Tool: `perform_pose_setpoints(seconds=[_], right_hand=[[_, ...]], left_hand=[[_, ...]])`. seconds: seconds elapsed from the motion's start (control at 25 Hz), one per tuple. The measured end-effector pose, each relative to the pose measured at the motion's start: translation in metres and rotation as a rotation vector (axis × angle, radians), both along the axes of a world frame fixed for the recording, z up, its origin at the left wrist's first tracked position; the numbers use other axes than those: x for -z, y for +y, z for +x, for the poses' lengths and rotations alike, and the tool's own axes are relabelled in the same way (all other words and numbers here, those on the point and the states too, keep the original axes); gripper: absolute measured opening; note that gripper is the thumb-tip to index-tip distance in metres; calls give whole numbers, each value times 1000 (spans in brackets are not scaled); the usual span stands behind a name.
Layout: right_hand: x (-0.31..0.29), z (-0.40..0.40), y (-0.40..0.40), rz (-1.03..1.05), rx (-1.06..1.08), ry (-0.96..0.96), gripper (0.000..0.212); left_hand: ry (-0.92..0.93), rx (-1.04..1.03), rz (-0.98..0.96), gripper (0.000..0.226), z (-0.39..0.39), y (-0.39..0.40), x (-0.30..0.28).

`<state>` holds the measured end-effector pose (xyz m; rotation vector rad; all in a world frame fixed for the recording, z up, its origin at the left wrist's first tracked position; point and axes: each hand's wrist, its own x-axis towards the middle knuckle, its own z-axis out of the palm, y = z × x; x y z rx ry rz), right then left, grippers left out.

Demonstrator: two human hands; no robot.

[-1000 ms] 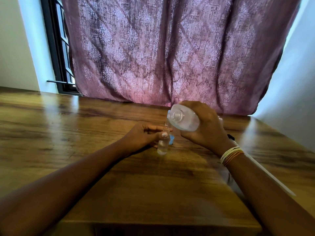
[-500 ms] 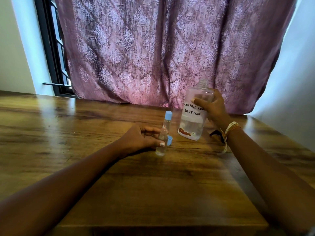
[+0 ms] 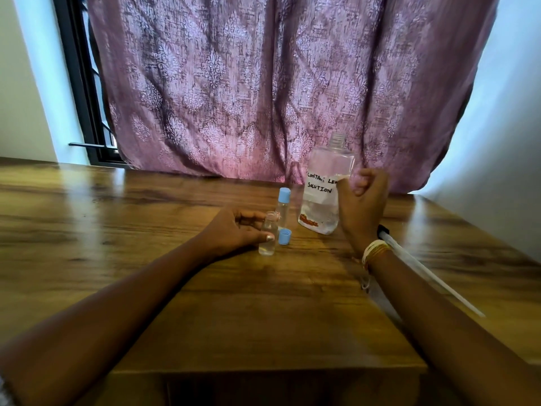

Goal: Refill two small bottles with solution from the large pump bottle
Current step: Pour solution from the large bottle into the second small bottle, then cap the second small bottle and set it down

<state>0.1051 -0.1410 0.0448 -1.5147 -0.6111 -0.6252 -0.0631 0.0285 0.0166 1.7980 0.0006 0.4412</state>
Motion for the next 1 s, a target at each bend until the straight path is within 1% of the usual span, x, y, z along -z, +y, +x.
perform_pose_setpoints(seconds=[0.04, 0.08, 0.12, 0.16, 0.2, 0.24, 0.28, 0.36, 0.44, 0.48, 0.52, 0.56, 0.64, 0.68, 0.72, 0.8, 0.84, 0.92, 1.0], right_hand=[[0, -13, 1, -95, -54, -91, 33], [-3, -26, 2, -262, -154, -149, 20], [-4, -38, 3, -481, -250, -178, 10], [-3, -47, 6, -710, -306, -194, 10], [0, -54, 10, -906, -326, -208, 15], [5, -61, 13, -1045, -324, -223, 20], [9, -66, 16, -1131, -305, -238, 22], [8, -67, 20, -1208, -297, -217, 15], [-6, -61, 22, -1255, -316, -123, 23], [-13, -58, 23, -1228, -316, -91, 22], [-19, -55, 24, -1130, -329, -61, 15], [-23, -54, 25, -978, -380, -12, 11], [-22, -56, 27, -702, -560, 109, 20], [-19, -57, 28, -628, -610, 124, 22], [-17, -57, 29, -575, -615, 94, 21], [-13, -60, 29, -436, -580, 36, 13], [-13, -61, 29, -363, -569, 43, 11], [-11, -63, 28, -306, -550, 74, 17], [-8, -63, 28, -348, -537, 79, 18]], left_hand=[[-7, -8, 10, 33, 0, 1, 0], [-11, -15, 14, 33, 0, 2, 0], [-15, -22, 14, 32, 1, 3, 0], [-20, -31, 19, 31, 1, 4, 1], [-27, -42, 28, 30, 2, 5, 1], [-33, -48, 38, 29, 3, 6, 2], [-39, -49, 45, 28, 3, 7, 2], [-51, -42, 38, 28, 3, 7, 2], [-55, -35, 30, 31, 3, 6, 2], [-53, -28, 29, 31, 4, 6, 2], [-50, -20, 24, 31, 4, 6, 1], [-47, -11, 16, 31, 5, 6, 1], [-47, 1, 5, 34, 4, 5, 1], [-44, 2, 5, 35, 4, 5, 1], [-36, 3, 2, 35, 5, 5, 1], [-28, 5, -12, 31, 5, 5, 2], [-30, 3, -12, 29, 6, 6, 3], [-33, -1, -2, 27, 6, 7, 4], [-29, -4, -5, 27, 6, 8, 4]])
